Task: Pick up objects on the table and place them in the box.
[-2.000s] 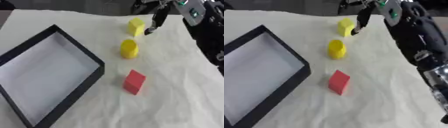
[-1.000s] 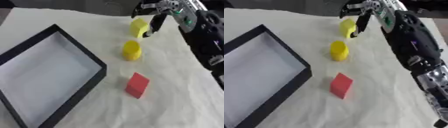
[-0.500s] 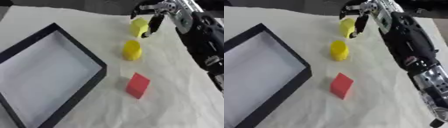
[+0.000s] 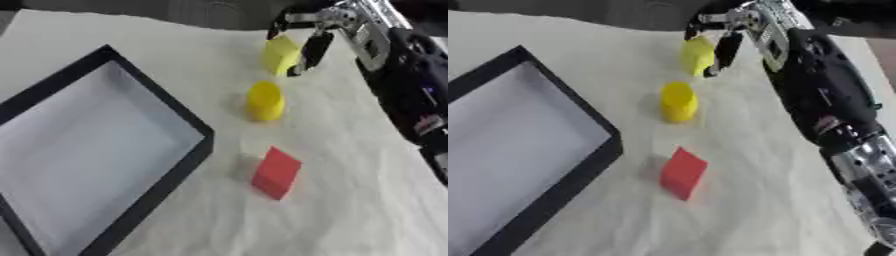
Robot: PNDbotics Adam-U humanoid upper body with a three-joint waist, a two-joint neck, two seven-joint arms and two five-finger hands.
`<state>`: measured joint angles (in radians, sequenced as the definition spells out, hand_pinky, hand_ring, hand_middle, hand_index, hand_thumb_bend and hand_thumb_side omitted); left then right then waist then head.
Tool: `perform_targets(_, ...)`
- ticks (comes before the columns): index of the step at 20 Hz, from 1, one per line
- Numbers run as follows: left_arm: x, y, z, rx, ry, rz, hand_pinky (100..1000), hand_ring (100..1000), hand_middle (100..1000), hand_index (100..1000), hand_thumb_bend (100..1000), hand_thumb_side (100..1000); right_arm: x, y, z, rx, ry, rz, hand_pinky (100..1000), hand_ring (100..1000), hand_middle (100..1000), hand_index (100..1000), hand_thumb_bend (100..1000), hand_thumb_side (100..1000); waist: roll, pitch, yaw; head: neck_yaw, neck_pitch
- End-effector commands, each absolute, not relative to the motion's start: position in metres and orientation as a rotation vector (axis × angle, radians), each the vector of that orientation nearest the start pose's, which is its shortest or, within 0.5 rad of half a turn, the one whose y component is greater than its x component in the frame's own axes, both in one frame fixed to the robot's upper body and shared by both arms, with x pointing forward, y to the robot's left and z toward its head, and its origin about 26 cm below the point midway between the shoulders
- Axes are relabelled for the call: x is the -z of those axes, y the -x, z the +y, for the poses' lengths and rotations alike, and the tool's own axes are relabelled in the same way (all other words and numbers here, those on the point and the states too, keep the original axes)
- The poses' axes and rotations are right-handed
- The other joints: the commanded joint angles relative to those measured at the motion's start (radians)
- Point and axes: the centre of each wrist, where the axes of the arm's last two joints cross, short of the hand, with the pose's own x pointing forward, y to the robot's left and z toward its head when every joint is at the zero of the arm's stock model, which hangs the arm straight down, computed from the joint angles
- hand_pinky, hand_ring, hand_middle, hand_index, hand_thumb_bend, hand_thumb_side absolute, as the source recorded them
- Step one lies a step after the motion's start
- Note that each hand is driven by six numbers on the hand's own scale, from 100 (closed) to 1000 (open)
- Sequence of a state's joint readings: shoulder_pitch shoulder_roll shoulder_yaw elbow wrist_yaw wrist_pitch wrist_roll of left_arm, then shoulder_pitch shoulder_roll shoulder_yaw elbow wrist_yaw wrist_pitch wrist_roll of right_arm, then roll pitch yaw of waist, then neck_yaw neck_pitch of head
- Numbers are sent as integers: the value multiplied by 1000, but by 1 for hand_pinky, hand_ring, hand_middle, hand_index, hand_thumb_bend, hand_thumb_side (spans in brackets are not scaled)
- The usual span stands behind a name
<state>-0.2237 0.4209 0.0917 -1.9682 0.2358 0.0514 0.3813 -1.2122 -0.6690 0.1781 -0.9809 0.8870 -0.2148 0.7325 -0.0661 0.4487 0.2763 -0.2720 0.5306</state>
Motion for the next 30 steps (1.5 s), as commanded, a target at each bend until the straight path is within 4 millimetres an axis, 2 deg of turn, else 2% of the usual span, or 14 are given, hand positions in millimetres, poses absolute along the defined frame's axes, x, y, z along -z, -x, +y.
perform_targets(1,-201,-292,306,-141,-315,-2196,762,799,799,901,723,694,-385,-453,-321,-1619,1154,-1237,934,899,826,833,496,100,-12,-5,5,-9,-22)
perform_targets(14,-203,-293,303,-126,-308,-2203,764,800,799,900,717,697,-380,-454,-328,-1566,1199,-1253,931,890,820,831,490,100,-21,12,27,-30,-45)
perform_targets(27,-202,-293,303,-119,-307,-2198,765,800,799,898,713,698,-382,-451,-339,-1521,1258,-1237,931,887,818,827,452,100,-23,19,31,-39,-38)
perform_targets(30,-202,-293,303,-117,-303,-2200,766,800,800,897,710,698,-383,-451,-339,-1514,1265,-1242,928,876,791,817,444,100,-22,19,30,-42,-40)
